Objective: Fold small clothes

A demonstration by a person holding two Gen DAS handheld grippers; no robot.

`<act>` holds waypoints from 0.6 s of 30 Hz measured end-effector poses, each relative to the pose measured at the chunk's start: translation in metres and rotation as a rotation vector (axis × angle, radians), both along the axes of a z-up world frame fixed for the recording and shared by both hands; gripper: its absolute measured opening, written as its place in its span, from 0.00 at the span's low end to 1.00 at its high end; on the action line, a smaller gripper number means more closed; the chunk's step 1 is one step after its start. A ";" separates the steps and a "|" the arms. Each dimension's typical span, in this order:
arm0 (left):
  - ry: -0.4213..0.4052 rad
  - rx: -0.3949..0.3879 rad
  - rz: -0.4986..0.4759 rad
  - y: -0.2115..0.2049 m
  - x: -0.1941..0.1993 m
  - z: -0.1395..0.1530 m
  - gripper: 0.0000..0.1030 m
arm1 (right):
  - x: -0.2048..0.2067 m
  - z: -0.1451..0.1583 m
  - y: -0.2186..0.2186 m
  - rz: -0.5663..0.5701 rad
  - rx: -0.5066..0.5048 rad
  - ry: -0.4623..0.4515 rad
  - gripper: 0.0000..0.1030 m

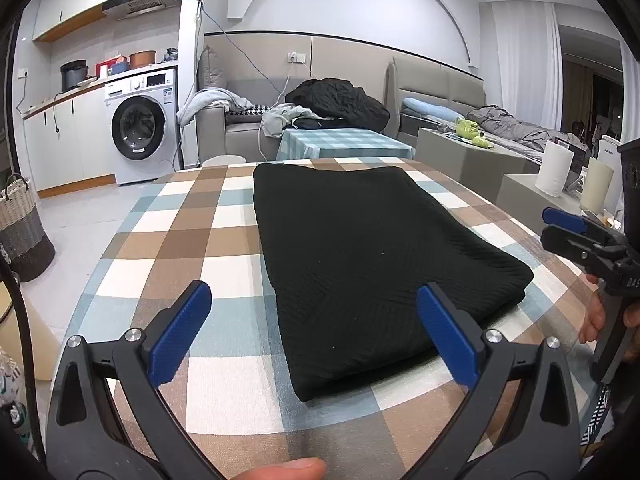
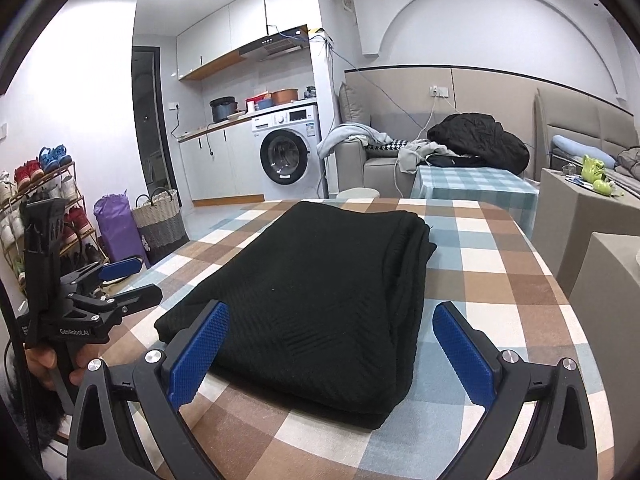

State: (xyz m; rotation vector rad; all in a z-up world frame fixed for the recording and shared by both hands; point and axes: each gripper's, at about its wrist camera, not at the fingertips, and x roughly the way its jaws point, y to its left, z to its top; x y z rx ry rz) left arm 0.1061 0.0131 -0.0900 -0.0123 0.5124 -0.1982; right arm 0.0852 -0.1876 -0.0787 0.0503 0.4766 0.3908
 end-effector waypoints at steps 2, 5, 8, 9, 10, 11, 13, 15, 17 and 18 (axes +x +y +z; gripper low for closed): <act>-0.004 -0.002 0.005 0.001 -0.001 0.000 0.99 | 0.000 -0.001 -0.001 0.001 0.001 -0.001 1.00; -0.009 -0.005 0.006 0.001 -0.002 0.000 0.99 | 0.000 -0.001 0.001 -0.001 -0.008 -0.007 1.00; -0.007 -0.005 0.006 0.001 -0.001 0.000 0.99 | -0.001 -0.001 0.001 0.001 -0.007 -0.011 1.00; -0.006 -0.004 0.007 0.002 -0.001 0.000 0.99 | 0.000 -0.001 0.001 0.000 -0.007 -0.012 1.00; -0.007 -0.006 0.006 0.002 -0.001 0.000 0.99 | -0.001 -0.002 0.001 -0.002 -0.008 -0.014 1.00; -0.007 -0.008 0.006 0.002 -0.001 0.000 0.99 | -0.001 -0.002 0.001 -0.005 -0.011 -0.018 1.00; -0.005 -0.006 0.006 0.001 0.000 0.000 0.99 | -0.003 -0.002 0.002 -0.007 -0.014 -0.026 1.00; -0.007 -0.007 0.006 0.002 -0.001 0.000 0.99 | -0.005 -0.002 0.003 -0.005 -0.017 -0.034 1.00; -0.007 -0.006 0.005 0.002 -0.001 0.000 0.99 | -0.006 -0.002 0.004 -0.006 -0.018 -0.035 1.00; -0.007 -0.008 0.006 0.002 -0.001 0.000 0.99 | -0.006 -0.002 0.004 -0.007 -0.019 -0.035 1.00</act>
